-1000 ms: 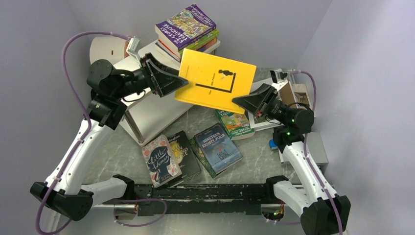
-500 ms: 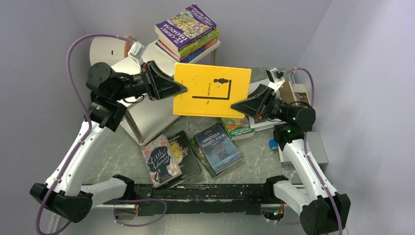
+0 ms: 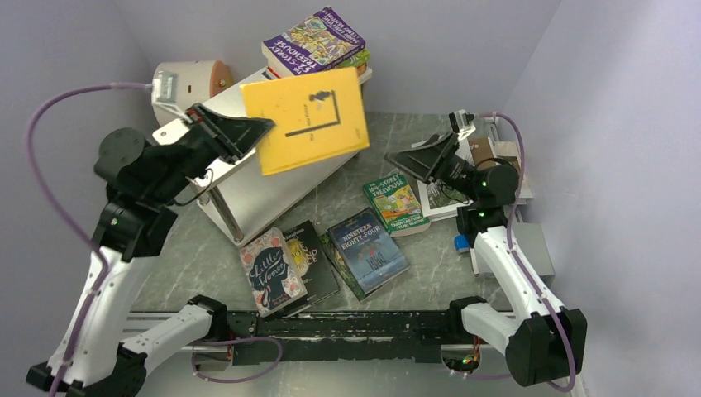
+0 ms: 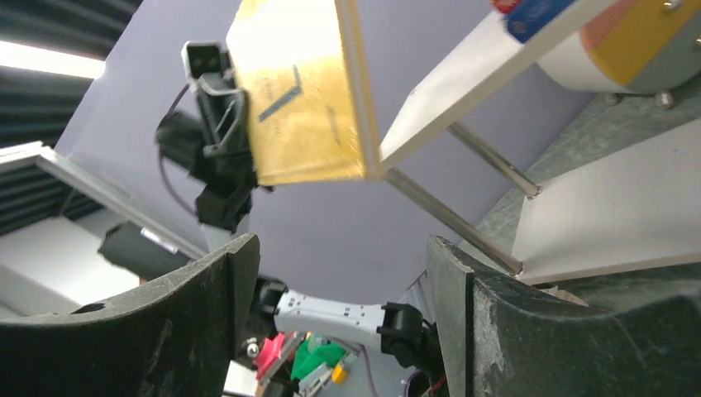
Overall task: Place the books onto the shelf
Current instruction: Pick up the book from the center of the board, then place the book on the shelf.
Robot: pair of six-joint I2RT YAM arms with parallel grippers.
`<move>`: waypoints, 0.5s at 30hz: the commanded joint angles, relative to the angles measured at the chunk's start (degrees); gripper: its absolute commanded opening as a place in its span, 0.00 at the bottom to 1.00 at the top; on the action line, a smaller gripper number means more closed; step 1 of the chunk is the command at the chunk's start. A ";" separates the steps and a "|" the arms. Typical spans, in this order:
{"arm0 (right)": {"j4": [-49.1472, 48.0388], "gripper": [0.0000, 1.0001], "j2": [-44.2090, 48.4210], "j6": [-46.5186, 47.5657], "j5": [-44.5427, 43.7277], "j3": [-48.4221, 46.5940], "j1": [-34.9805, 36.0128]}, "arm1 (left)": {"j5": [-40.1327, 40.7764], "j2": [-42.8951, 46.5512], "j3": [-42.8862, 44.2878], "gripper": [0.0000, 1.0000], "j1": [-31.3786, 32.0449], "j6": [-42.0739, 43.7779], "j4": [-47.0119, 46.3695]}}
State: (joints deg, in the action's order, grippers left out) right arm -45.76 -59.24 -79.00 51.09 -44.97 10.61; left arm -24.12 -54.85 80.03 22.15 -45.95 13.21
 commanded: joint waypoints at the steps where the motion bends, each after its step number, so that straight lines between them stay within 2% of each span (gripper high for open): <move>1: 4.33 0.77 -1.25 2.27 -5.61 1.37 0.02 | 22.26 4.88 4.36 0.05 -0.53 0.40 4.96; 5: 6.32 0.77 -0.44 3.29 -6.78 2.32 -0.01 | 35.89 10.18 5.25 0.05 -0.53 3.31 10.80; 8: 9.50 0.76 0.83 5.32 -7.54 2.17 0.01 | 42.91 11.92 6.66 0.05 -0.45 6.11 15.46; 11: 10.92 0.76 1.32 6.13 -8.23 2.42 -0.04 | 46.06 11.75 6.78 0.05 -0.36 7.34 17.38; 15: 9.76 0.75 1.37 4.92 -7.85 3.68 -0.05 | 45.94 9.50 5.96 0.05 -0.27 7.22 17.16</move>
State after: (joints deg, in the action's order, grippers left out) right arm -36.03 -58.65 -74.56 44.05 -42.63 10.61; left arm 17.74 -42.92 85.03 22.15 -39.66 32.97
